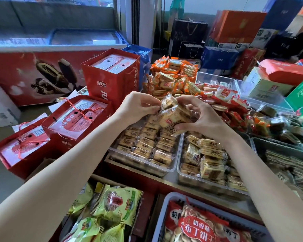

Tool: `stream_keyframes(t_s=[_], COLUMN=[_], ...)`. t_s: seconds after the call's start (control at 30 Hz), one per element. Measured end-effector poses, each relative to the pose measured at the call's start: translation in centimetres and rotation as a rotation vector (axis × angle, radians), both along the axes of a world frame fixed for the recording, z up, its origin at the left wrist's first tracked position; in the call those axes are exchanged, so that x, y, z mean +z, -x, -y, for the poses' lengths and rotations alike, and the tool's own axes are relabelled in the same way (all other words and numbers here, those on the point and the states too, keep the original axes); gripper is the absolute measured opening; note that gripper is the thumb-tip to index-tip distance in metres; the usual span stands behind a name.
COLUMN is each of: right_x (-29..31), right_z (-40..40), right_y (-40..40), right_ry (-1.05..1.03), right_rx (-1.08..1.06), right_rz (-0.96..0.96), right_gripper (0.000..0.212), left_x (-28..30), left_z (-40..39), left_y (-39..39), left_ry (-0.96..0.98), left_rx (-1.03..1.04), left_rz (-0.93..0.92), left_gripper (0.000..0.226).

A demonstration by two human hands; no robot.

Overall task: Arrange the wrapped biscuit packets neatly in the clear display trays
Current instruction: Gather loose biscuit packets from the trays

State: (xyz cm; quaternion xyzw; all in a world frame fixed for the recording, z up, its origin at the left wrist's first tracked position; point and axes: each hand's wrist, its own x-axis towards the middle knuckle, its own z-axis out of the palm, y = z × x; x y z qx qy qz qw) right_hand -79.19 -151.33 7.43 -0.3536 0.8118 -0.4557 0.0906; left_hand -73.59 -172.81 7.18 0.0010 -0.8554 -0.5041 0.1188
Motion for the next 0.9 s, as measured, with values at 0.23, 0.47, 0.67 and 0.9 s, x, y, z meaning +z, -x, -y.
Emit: stream_keyframes(t_s=[0.23, 0.47, 0.67, 0.9], right_x=[-0.2, -0.3, -0.6, -1.2], right_z=[0.0, -0.4, -0.3, 0.4], right_y=[0.4, 0.6, 1.1, 1.0], right_ry=[0.035, 0.018, -0.147, -0.128], right_rx=[0.003, 0.010, 0.018, 0.021], right_rz=[0.028, 0.044, -0.077, -0.183], right_gripper=[0.065, 0.064, 0.069, 0.083], left_x=[0.2, -0.7, 0.2, -0.9], left_z=[-0.6, 0.2, -0.5, -1.8], left_y=[-0.2, 0.3, 0.1, 0.8], left_ry=[0.272, 0.247, 0.012, 0.216], left_rx=[0.134, 0.118, -0.267, -0.194], left_rz=[-0.163, -0.080, 0.242, 0.198], left_gripper=[0.010, 0.005, 0.065, 0.067])
